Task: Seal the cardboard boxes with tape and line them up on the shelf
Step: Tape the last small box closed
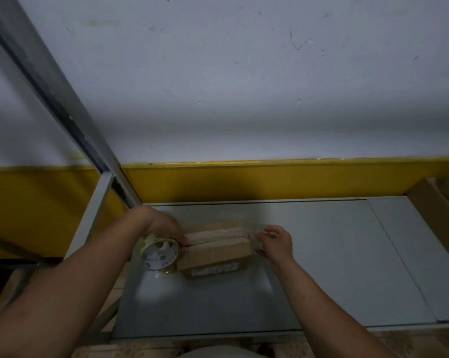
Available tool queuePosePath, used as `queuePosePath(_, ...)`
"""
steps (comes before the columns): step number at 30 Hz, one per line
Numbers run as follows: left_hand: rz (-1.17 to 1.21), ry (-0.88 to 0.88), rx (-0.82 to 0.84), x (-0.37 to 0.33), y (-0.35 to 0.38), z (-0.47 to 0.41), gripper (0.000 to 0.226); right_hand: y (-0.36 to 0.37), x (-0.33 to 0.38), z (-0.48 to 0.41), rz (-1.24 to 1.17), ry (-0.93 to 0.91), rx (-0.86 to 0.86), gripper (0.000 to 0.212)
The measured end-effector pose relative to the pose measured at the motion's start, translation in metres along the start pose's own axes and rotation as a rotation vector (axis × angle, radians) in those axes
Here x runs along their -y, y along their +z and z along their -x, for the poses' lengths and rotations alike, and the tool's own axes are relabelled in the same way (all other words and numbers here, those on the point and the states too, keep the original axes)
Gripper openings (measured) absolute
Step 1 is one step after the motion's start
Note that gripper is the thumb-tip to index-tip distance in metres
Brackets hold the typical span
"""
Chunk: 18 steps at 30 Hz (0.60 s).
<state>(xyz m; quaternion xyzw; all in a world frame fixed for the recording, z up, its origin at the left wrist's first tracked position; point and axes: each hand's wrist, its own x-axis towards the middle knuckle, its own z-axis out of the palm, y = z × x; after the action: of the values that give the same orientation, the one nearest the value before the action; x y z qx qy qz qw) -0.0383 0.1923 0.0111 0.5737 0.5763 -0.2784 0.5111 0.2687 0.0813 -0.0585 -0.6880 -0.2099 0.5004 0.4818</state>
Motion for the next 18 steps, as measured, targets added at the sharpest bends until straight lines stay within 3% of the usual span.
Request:
queuePosePath(13, -0.032, 0.023, -0.018, -0.005, 0.002, 0.002, 0.042, 0.025, -0.043, 0.002, 0.082, 0.070, 0.041, 0.007)
queuePosePath(18, -0.008, 0.026, -0.018, -0.005, 0.003, 0.011, 0.047, 0.014, -0.028, 0.016, 0.323, -0.197, 0.042, 0.014)
